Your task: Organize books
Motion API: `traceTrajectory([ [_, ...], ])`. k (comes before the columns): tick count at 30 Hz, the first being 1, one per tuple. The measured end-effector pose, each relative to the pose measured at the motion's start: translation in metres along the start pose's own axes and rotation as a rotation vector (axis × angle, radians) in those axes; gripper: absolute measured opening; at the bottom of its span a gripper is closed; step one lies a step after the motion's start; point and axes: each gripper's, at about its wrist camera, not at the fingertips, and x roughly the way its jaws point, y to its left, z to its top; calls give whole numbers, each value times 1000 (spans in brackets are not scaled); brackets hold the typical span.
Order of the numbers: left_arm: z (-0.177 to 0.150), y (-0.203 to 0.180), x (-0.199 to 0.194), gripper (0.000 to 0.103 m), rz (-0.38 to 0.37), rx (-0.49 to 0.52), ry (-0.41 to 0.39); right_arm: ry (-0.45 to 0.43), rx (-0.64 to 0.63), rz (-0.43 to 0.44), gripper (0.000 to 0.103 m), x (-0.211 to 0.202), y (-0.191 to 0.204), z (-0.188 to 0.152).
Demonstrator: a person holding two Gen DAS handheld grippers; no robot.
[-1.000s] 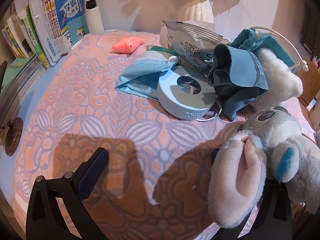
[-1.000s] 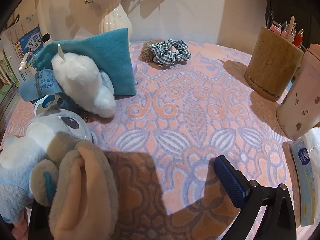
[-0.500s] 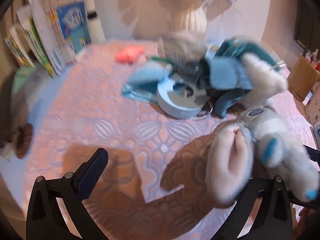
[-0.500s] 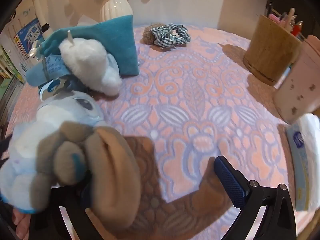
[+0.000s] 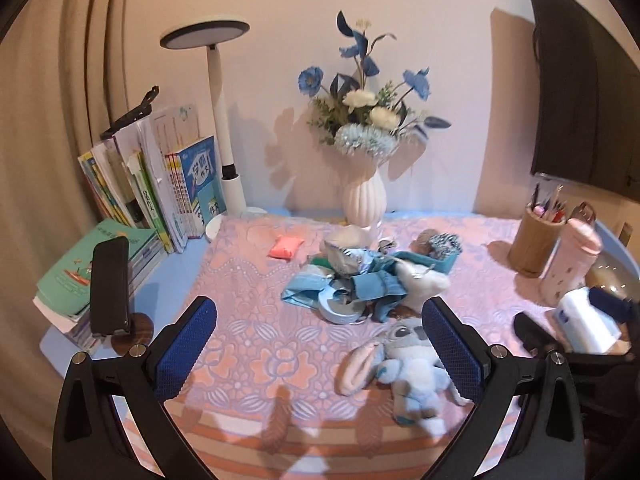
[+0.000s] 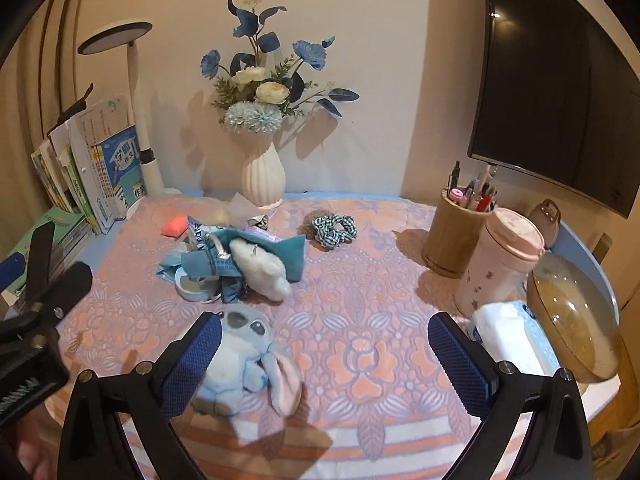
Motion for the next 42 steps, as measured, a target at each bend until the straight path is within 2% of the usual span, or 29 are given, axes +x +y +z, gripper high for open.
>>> traceTrajectory([
  [3,-3,-2,-7,102,-21,-6,-1,-6,29,12,103,-11,-2,-5],
  [12,-7,-2,-12,102,-9,-13,-24,-20,24,-16,103,-14,6,-13],
  [22,-9,-3,5,102,-33,-20,26,16,7,-18,103,2,12,-15],
  [35,-12,-2,17,102,-56,-31,52,40,16,-8,103,14,11,-18],
  [42,-12,-1,19,102,-60,-31,54,41,68,-17,103,16,-7,-18],
])
